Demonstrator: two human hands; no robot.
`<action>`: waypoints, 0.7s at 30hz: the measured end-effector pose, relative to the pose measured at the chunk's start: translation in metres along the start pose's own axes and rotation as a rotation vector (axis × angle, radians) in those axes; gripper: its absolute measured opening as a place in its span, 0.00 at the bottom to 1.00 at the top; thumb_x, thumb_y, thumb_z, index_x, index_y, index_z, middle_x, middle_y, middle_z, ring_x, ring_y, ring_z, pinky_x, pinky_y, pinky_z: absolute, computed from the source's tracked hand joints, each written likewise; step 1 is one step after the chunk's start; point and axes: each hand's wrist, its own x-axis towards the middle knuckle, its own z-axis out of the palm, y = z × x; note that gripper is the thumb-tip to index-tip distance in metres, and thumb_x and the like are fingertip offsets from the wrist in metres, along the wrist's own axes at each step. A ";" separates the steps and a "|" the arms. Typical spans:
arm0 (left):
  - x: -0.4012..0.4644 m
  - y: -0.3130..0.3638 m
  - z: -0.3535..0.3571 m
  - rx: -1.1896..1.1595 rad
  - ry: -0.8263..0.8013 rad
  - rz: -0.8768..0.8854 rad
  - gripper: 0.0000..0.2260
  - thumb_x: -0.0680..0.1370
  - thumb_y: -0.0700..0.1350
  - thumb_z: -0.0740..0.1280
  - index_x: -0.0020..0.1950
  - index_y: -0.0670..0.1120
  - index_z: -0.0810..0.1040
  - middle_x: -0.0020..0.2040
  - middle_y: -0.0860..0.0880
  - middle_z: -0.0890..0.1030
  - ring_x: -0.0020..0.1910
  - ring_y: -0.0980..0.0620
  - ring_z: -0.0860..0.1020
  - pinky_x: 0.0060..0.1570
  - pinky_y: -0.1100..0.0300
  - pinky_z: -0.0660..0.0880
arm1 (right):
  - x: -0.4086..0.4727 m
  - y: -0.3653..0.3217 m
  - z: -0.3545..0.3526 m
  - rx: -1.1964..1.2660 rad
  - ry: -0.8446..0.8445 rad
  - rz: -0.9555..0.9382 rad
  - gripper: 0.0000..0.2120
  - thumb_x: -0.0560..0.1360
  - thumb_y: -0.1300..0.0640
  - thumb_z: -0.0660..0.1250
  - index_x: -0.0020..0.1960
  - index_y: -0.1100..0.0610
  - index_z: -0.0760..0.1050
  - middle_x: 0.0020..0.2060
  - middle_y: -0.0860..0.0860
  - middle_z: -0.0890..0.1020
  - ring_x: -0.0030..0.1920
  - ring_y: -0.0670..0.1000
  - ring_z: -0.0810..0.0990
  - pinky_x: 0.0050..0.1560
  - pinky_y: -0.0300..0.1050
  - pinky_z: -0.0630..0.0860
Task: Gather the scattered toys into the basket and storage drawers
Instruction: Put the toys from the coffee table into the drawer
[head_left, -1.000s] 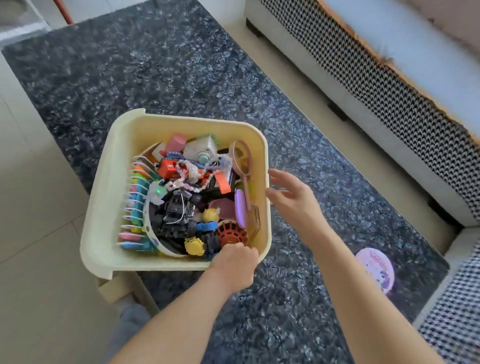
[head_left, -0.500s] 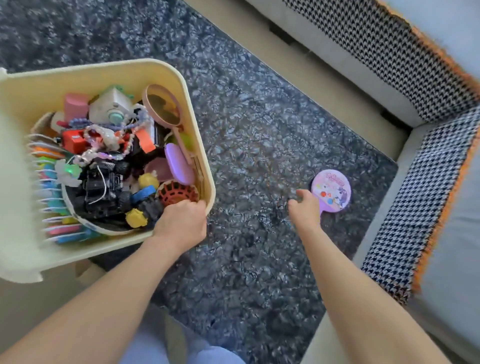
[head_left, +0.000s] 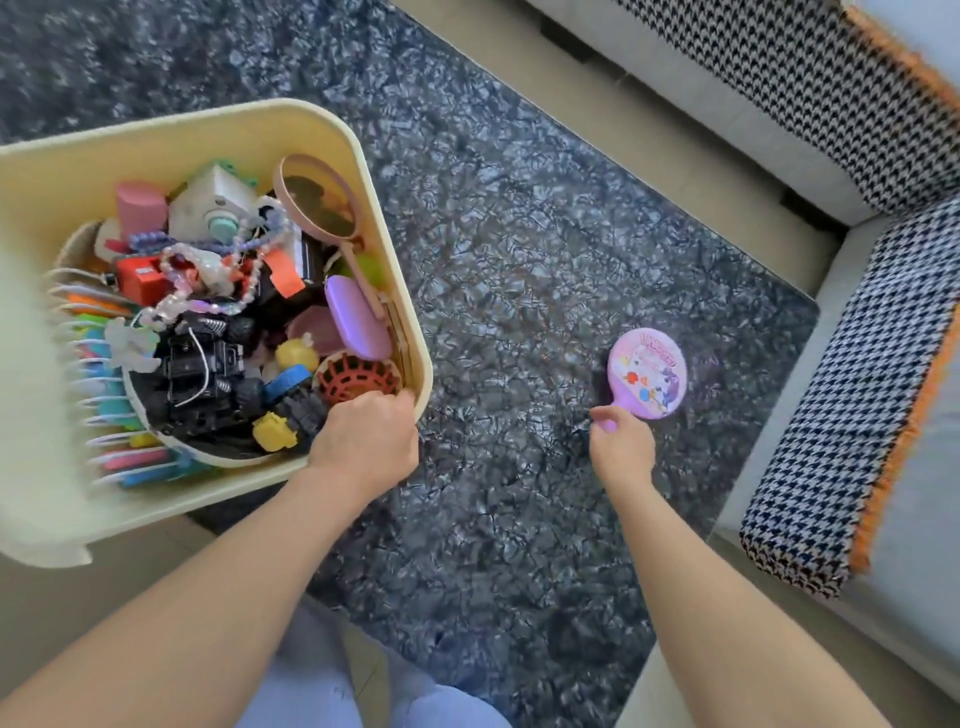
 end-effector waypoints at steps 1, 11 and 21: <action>0.000 0.000 0.000 0.005 -0.002 -0.003 0.08 0.77 0.44 0.58 0.53 0.43 0.72 0.49 0.44 0.79 0.49 0.43 0.78 0.45 0.52 0.74 | -0.010 -0.004 0.001 0.083 0.020 -0.032 0.12 0.76 0.61 0.61 0.54 0.53 0.79 0.54 0.59 0.79 0.50 0.58 0.78 0.49 0.44 0.72; -0.014 -0.020 -0.007 -0.283 -0.085 0.083 0.15 0.78 0.54 0.59 0.54 0.42 0.70 0.52 0.43 0.77 0.53 0.42 0.76 0.44 0.53 0.68 | -0.160 -0.072 -0.023 0.668 0.148 -0.460 0.15 0.72 0.66 0.70 0.45 0.45 0.78 0.40 0.49 0.76 0.37 0.40 0.74 0.42 0.30 0.71; -0.100 -0.148 -0.039 -0.500 0.383 -0.071 0.16 0.76 0.37 0.63 0.64 0.42 0.73 0.61 0.44 0.77 0.63 0.46 0.72 0.62 0.53 0.68 | -0.254 -0.165 0.015 0.376 -0.071 -0.792 0.11 0.72 0.67 0.69 0.49 0.55 0.82 0.41 0.46 0.73 0.42 0.37 0.76 0.44 0.28 0.71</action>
